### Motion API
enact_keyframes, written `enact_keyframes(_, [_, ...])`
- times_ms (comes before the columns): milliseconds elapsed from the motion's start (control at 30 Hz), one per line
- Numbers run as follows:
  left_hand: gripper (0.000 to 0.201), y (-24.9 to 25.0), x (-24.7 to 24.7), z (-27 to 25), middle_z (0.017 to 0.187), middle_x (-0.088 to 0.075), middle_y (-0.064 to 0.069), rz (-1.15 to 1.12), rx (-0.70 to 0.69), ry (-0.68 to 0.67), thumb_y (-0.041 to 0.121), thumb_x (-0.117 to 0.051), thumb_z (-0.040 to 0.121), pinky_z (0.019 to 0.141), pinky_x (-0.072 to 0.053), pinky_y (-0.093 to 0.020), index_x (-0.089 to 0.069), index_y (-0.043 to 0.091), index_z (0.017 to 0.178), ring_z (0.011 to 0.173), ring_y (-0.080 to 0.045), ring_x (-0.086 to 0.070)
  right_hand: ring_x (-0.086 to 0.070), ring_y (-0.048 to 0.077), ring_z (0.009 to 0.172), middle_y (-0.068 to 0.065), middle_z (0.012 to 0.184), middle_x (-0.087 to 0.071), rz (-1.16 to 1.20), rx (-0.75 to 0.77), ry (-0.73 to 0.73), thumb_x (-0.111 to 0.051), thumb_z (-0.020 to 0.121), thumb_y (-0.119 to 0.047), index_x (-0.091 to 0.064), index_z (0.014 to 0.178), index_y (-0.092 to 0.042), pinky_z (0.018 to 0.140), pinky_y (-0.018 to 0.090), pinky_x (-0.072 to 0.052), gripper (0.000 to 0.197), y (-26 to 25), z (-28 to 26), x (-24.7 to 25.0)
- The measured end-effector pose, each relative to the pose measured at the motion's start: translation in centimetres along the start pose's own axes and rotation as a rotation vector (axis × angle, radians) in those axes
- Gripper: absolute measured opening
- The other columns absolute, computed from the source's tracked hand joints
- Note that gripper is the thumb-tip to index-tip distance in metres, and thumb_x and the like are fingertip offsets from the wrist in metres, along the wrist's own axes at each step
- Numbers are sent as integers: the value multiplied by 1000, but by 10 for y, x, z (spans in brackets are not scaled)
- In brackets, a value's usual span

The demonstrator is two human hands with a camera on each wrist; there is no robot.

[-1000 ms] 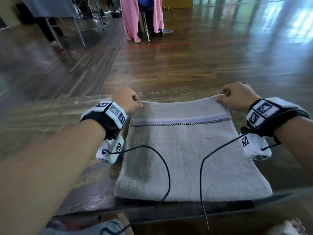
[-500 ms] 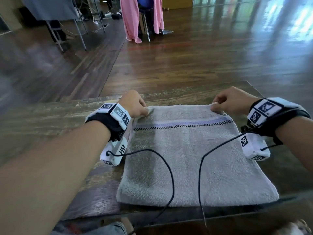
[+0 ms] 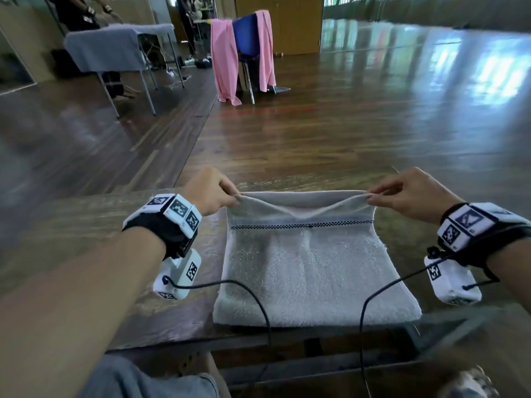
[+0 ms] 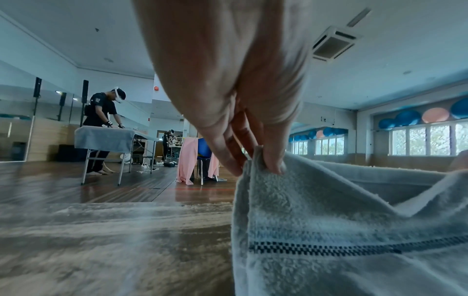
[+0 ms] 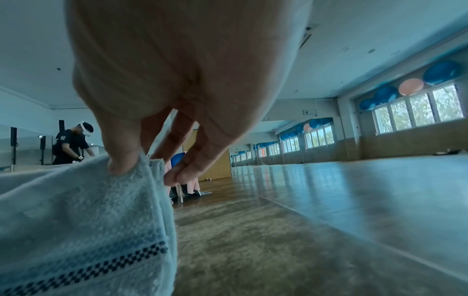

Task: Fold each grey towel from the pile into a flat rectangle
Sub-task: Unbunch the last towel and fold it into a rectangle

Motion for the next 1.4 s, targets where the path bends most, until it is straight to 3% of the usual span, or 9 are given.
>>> enact_keyframes(200, [10,29,35,-32,71,-74,-8,-44,-57,175,1,-80,74,69,-59,-40,-81,9,79,76,-34,-71,-62,-8,62,-21,65,-68,-91,27,133,-83,78,-18,-82,89,-24,64,16,-42,12,-24,-28,36])
enact_keyframes(333, [12,54,70,-49,69,-73,0,-78,-151,298,7,-86,69,58,-50,-11,-80,12,78,62,-11,-65,-69,-1,71,-17,69,-71,-98,37,194,-84,77,-18,-79,79,-28,69,14,-43,12,-46,-44,67])
enact_keyframes(467, [21,78,95,-61,78,-75,-2,-18,-214,241,9,-88,67,74,-58,-25,-80,10,87,74,-13,-71,-70,20,78,0,79,-73,-84,64,264,-84,76,-15,-73,86,-23,77,32,-54,17,-73,-50,106])
enact_keyframes(600, [16,111,120,-59,88,-77,-3,213,-258,190,6,-78,79,80,-57,-25,-80,11,94,80,-12,-70,-67,15,77,-6,76,-70,-204,119,291,-77,84,-14,-79,93,-17,86,35,-53,10,-113,-47,131])
enact_keyframes(767, [14,154,201,-57,95,-76,-10,203,-295,549,10,-68,89,82,-52,-28,-78,5,98,82,-18,-66,-66,31,86,14,84,-73,-243,201,572,-66,86,-7,-78,95,-6,101,42,-46,14,-172,-43,192])
enact_keyframes(900, [21,153,226,-72,88,-74,-7,121,-339,688,24,-73,86,76,-51,-25,-77,5,95,74,-16,-62,-65,22,81,8,83,-71,-154,285,689,-63,88,-11,-76,98,-9,83,30,-49,16,-190,-53,216])
enact_keyframes(1033, [16,113,182,-74,73,-70,4,21,-283,439,24,-77,83,51,-40,-7,-77,12,93,54,0,-57,-65,19,78,3,83,-71,-84,253,424,-68,89,-7,-75,97,-12,73,19,-45,12,-165,-53,180])
enact_keyframes(1167, [12,61,105,-67,68,-72,-5,-41,-122,-74,21,-82,76,56,-48,-16,-79,12,83,58,-11,-59,-69,16,71,0,75,-77,-118,1,-246,-78,84,-14,-77,87,-19,66,21,-49,6,-96,-58,94])
enact_keyframes(1400, [9,-6,-18,-82,70,-70,-4,-24,216,-701,11,-78,81,61,-55,-24,-70,7,84,64,-15,-68,-67,10,60,4,72,-72,-8,-340,-804,-71,88,0,-72,100,2,61,21,-53,13,-20,-92,-19])
Point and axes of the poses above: each hand's wrist, its own z-axis towards the middle knuckle, its own x-axis out of the back of the hand, y = z × x, the point moved 9 cm from there along z, towards the middle knuckle
